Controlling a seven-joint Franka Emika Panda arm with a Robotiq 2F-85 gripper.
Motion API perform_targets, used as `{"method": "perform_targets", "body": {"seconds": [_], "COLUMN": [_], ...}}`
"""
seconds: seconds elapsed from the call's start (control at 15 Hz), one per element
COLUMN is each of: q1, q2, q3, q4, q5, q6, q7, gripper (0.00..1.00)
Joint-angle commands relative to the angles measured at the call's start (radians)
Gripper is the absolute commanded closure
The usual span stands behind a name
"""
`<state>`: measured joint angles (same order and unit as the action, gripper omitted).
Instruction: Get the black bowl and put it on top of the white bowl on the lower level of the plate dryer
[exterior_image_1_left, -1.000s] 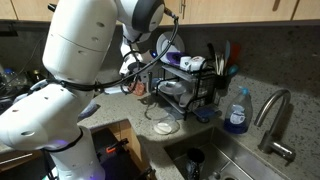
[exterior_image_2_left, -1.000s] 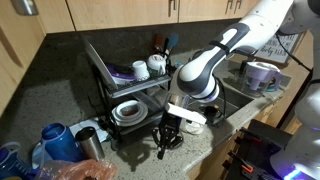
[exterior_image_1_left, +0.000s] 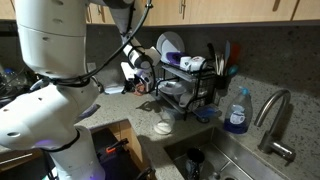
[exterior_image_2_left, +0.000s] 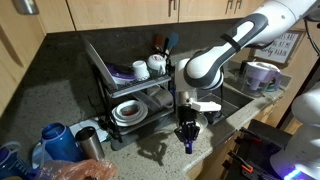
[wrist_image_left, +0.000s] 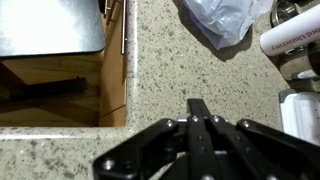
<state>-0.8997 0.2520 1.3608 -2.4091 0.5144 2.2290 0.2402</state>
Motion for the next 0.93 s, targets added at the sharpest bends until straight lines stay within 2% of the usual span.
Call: {"method": "perform_targets", "body": {"seconds": [0.0,0.4,0.6,0.87], "q1": [0.000,0.001,0.001,-0.035], "q2": [-0.001,0.001,-0.008,-0.035], "q3": [0.000,0.000,0.001,0.037], "q4": [0.000,0.000,-0.008,-0.021], "q5": [0.000,0.000,-0.050,-0.108], "q6": [0.000,0.000,0.003,-0.031], "q7": [0.000,0.000,-0.055,-0.155], "gripper": [0.99,1.00,1.00,1.00]}}
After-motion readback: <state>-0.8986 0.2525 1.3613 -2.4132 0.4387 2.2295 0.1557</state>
